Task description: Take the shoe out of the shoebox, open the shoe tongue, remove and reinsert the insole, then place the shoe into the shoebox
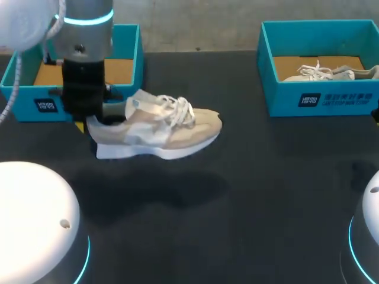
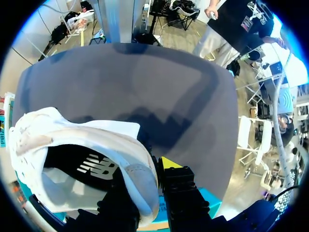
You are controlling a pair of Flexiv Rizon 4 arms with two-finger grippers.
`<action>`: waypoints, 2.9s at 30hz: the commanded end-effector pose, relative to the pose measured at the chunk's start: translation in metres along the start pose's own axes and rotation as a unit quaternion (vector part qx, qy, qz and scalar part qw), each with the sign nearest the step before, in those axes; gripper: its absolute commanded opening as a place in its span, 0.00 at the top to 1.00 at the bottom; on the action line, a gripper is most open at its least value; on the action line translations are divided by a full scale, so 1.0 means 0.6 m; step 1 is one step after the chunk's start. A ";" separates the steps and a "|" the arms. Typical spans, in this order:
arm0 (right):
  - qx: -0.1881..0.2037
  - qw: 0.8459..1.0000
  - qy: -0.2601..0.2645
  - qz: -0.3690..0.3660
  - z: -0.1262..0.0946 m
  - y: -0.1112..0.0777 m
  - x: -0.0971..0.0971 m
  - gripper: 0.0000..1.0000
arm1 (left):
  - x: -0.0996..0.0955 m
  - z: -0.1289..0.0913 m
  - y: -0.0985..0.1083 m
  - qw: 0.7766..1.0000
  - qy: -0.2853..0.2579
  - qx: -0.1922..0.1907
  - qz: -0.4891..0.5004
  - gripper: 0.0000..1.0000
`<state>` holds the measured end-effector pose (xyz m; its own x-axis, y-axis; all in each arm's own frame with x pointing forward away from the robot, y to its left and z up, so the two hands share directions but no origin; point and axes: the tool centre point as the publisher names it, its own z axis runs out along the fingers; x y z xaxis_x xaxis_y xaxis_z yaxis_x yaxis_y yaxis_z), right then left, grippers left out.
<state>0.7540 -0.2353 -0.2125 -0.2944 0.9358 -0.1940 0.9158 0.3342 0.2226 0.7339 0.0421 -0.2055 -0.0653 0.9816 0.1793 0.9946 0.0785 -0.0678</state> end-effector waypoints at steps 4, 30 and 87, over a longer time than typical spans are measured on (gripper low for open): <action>0.000 1.000 0.001 -0.001 0.001 0.001 -0.001 0.00 | -0.011 0.006 -0.046 0.997 0.002 -0.074 -0.011 1.00; 0.000 1.000 0.001 -0.001 0.001 0.001 -0.001 0.00 | -0.052 0.052 -0.027 0.998 0.003 -0.055 -0.014 1.00; 0.000 1.000 0.001 -0.001 0.001 0.001 -0.001 0.00 | -0.130 0.300 0.045 1.000 0.009 -0.017 -0.023 1.00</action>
<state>0.7541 -0.2352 -0.2126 -0.2947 0.9357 -0.1938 0.9157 0.3345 0.2227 0.7466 0.0033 -0.3906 -0.1115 0.9744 0.1954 0.9927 0.1182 -0.0227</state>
